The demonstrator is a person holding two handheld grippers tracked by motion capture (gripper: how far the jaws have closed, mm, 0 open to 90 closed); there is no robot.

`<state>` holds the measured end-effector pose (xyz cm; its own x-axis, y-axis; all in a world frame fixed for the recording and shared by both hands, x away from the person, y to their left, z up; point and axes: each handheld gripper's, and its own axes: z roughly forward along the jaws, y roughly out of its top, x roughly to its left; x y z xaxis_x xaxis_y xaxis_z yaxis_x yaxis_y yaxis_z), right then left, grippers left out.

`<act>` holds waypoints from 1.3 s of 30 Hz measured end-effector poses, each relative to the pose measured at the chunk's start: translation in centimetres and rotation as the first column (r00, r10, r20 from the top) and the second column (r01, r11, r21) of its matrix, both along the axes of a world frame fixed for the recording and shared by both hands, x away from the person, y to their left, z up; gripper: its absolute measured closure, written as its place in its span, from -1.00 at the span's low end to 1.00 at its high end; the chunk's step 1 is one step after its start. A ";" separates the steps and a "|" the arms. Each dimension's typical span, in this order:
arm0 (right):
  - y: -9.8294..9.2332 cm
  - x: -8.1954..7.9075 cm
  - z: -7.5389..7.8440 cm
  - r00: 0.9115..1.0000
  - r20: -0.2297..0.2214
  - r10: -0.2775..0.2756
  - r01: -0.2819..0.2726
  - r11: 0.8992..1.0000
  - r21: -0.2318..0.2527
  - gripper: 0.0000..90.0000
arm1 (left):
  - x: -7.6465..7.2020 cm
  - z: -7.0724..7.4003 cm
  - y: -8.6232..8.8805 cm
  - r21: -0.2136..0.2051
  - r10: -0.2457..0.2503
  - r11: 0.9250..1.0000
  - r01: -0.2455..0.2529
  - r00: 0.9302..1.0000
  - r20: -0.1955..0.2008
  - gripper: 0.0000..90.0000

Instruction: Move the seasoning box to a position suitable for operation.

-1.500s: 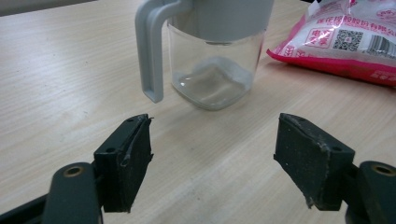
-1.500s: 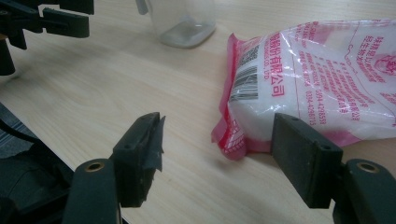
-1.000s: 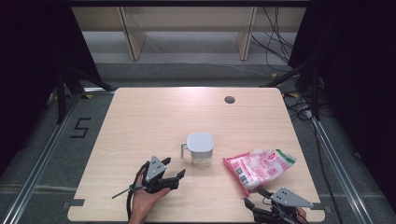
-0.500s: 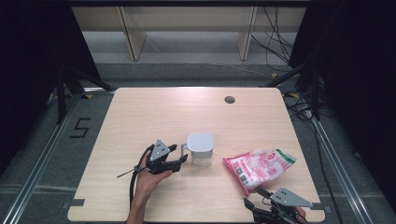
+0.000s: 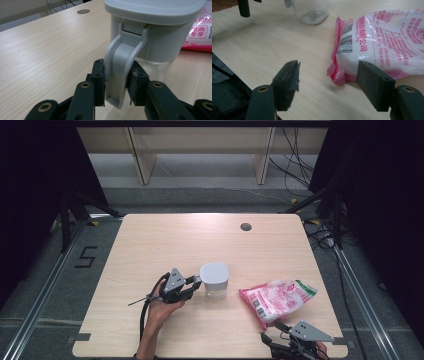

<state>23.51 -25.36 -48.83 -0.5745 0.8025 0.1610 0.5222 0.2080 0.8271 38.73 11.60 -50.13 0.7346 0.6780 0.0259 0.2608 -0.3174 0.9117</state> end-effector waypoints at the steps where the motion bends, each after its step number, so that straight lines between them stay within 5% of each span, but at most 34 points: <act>1: 0.0 0.1 -0.1 1.000 0.009 -0.005 0.005 1.000 -0.013 -0.23 | -0.1 0.0 0.1 0.002 -0.006 1.000 0.006 1.000 -0.002 0.54; 4: 0.0 0.0 0.0 1.000 0.007 -0.007 0.007 1.000 -0.010 -0.23 | -0.7 0.2 0.1 0.000 -0.018 1.000 0.018 1.000 -0.015 0.51; 12: 0.0 0.1 0.0 1.000 0.002 -0.013 0.013 1.000 -0.009 -0.23 | -1.5 1.2 0.2 0.005 -0.061 0.998 0.060 0.998 0.025 0.43; 25: 0.1 -0.1 0.0 1.000 -0.012 -0.014 0.014 1.000 0.007 -0.23 | -1.6 1.3 0.2 -0.057 -0.071 0.996 0.071 0.997 0.011 0.36; 33: 0.0 0.1 -0.1 1.000 0.006 -0.015 0.015 1.000 -0.012 -0.23 | -1.5 1.4 0.2 -0.037 -0.093 0.995 0.094 0.995 0.035 0.46; 39: 0.1 0.0 0.0 1.000 -0.009 -0.021 0.021 1.000 0.000 -0.23 | -1.1 1.3 0.1 -0.020 -0.066 0.998 0.067 0.997 0.043 0.50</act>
<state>23.49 -25.27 -48.86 -0.5564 0.8142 0.1656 0.5337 0.1974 0.8223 37.60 11.75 -48.84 0.7769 0.6282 0.0436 0.2009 -0.3128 0.9283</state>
